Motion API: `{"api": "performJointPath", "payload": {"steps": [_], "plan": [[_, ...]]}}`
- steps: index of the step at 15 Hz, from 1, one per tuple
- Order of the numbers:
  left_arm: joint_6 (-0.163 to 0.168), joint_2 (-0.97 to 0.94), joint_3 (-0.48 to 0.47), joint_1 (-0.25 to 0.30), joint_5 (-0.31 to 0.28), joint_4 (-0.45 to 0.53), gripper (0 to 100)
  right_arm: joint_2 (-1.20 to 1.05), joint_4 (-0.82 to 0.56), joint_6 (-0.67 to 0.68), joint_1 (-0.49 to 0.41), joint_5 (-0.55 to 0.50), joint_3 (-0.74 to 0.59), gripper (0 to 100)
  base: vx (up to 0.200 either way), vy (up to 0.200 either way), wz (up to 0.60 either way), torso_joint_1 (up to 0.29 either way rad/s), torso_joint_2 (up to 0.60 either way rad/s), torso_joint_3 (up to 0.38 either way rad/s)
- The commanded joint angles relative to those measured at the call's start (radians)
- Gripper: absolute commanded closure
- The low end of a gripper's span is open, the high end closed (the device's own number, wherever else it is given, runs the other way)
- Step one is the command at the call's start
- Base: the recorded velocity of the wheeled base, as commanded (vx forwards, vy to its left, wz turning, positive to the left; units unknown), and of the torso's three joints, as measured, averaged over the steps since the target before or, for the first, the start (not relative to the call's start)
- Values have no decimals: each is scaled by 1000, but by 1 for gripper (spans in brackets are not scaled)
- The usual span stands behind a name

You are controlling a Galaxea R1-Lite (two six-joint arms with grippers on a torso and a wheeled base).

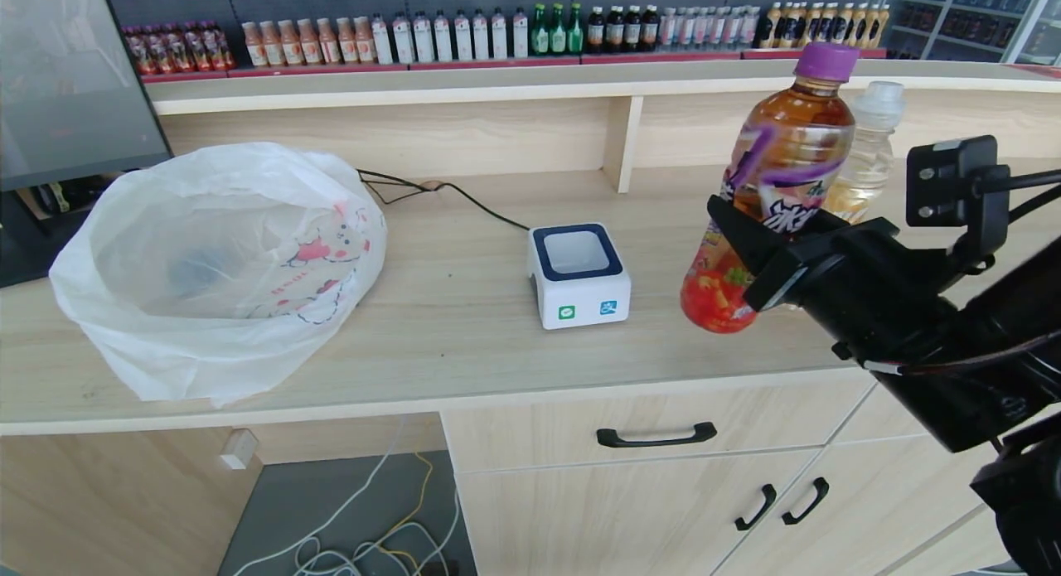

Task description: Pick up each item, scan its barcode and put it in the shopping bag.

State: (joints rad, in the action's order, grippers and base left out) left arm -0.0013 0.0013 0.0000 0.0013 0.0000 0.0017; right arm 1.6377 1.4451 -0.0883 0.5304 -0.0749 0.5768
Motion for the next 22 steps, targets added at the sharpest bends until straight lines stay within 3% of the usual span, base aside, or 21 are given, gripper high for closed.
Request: {"api": "performJointPath", "payload": {"steps": [1, 6, 12, 17, 19, 22], "plan": [[0, 0, 0, 0, 0, 0, 0, -59, -2, -1, 31, 0, -58, 100, 0, 0, 0, 0, 0, 0], [0, 0, 0, 0, 0, 0, 0, -177, -6, 13, 49, 0, -196, 100, 0, 0, 0, 0, 0, 0], [0, 0, 0, 0, 0, 0, 0, -271, -42, 65, 66, 9, -272, 100, 0, 0, 0, 0, 0, 0], [0, 0, 0, 0, 0, 0, 0, -272, -58, -123, 149, 17, -298, 100, 0, 0, 0, 0, 0, 0], [0, 0, 0, -1, 0, 0, 0, -251, -58, -249, 155, 17, -298, 100, 0, 0, 0, 0, 0, 0], [0, 0, 0, 0, 0, 0, 0, -254, -58, -332, 169, 15, -307, 100, 0, 0, 0, 0, 0, 0]]}}
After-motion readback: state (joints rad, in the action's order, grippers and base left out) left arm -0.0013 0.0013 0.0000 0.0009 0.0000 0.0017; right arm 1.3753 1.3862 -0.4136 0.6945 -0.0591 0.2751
